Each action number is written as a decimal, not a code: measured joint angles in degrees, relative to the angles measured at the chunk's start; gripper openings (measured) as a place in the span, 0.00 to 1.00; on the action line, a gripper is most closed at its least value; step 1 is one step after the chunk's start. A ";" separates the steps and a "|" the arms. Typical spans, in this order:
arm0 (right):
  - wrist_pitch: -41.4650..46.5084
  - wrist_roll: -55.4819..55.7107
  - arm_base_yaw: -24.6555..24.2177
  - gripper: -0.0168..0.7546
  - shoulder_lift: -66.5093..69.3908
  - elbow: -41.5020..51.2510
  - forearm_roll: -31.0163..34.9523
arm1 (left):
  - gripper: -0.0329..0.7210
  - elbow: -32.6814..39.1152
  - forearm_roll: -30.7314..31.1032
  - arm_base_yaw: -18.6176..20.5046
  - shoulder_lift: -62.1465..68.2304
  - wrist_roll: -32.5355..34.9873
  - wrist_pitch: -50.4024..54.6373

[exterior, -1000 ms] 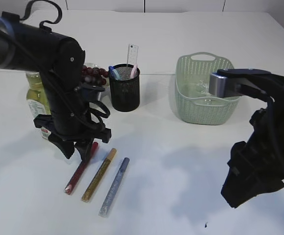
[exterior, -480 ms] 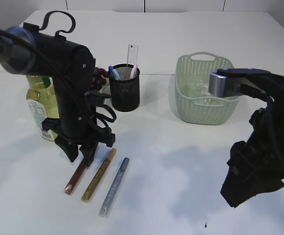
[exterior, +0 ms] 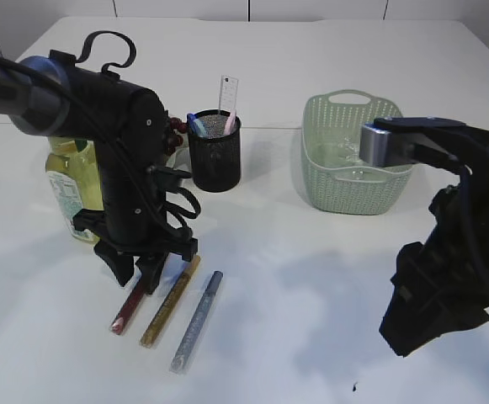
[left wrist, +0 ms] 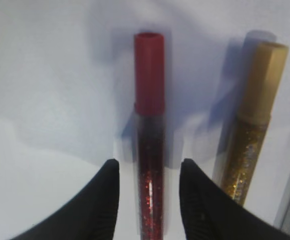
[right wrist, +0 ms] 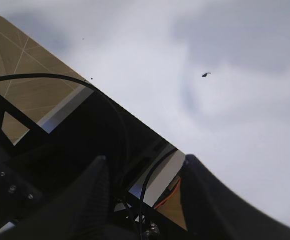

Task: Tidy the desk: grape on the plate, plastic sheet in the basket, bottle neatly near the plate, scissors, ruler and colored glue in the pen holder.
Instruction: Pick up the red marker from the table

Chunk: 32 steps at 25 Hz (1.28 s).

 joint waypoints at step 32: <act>0.00 -0.21 0.00 0.51 0.00 0.00 0.00 | 0.37 0.00 -4.09 1.48 0.11 3.84 -1.05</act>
